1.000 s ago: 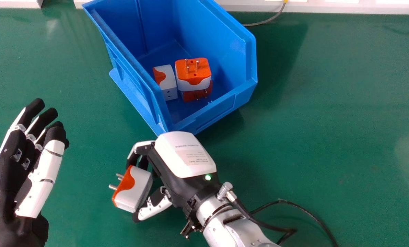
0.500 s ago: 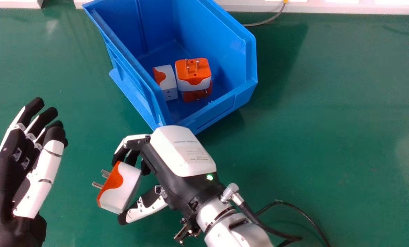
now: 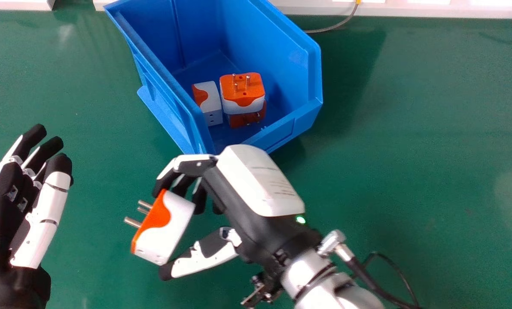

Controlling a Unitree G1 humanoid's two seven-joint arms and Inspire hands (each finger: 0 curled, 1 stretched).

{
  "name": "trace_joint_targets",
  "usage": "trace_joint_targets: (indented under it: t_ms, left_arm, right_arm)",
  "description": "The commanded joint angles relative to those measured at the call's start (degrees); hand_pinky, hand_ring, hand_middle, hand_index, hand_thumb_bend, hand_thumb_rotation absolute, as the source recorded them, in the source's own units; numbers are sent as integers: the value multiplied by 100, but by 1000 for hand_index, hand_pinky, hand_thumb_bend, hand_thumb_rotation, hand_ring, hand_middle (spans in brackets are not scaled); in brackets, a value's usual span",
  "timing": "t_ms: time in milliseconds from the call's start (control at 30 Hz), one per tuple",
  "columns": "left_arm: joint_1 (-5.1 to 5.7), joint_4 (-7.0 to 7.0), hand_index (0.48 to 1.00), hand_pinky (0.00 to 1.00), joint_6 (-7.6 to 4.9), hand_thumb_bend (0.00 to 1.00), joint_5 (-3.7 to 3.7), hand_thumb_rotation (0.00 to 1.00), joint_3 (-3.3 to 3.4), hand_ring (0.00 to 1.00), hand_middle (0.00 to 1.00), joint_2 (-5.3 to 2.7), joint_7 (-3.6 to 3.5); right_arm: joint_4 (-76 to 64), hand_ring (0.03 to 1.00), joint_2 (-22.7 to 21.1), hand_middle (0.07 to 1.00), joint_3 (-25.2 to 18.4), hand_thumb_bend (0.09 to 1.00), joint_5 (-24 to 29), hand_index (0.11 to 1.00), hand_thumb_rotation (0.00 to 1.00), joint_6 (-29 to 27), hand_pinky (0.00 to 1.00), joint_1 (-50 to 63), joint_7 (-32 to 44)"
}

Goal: Pick all objects and put in blue box

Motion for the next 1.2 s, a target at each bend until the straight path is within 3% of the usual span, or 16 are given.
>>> trace_joint_targets:
  t_ms: [0,133,233,367,467,667,833,967,1167]
  left_arm:
    - [-1,-165,863,814,-4,482,31,512,67,846,852,59,19]
    - [-36,-182,858,808,55,494,-20,518,88,842,847,49,7]
    - [-65,-161,854,803,48,502,-63,517,108,838,845,57,-33]
    - [-90,-119,853,799,31,500,4,515,107,836,844,66,-27]
    - [-88,-187,851,799,74,503,60,513,87,836,842,59,8]
    - [-73,-255,846,796,133,513,80,516,77,831,837,64,15]
    - [-154,-164,846,799,51,508,97,515,69,831,835,33,-4]
    - [-156,-188,843,794,128,516,136,511,67,828,834,34,20]
    - [-183,-118,838,798,52,529,119,514,90,827,832,47,-37]
  right_arm:
    - [-499,406,-60,502,-105,489,-35,541,0,-131,299,189,-43]
    - [-885,406,-368,501,-316,488,-199,545,0,-446,296,526,-244]
    - [-1102,396,-577,487,-611,487,-1,547,0,-762,293,820,-358]
    - [-1435,389,-694,480,-969,486,101,552,0,-858,292,1161,-283]
    - [-1581,387,-695,478,-1199,485,127,555,0,-906,290,1293,-315]
    - [-1769,381,-671,474,-1625,484,72,560,0,-1029,289,1320,-387]
    - [-1658,376,-553,470,-1970,485,132,560,0,-1116,297,1010,-470]
    - [-1487,377,-471,477,-2151,485,138,561,0,-1083,294,645,-456]
    - [-1088,381,-344,484,-2262,484,13,565,0,-1078,290,-39,-520]
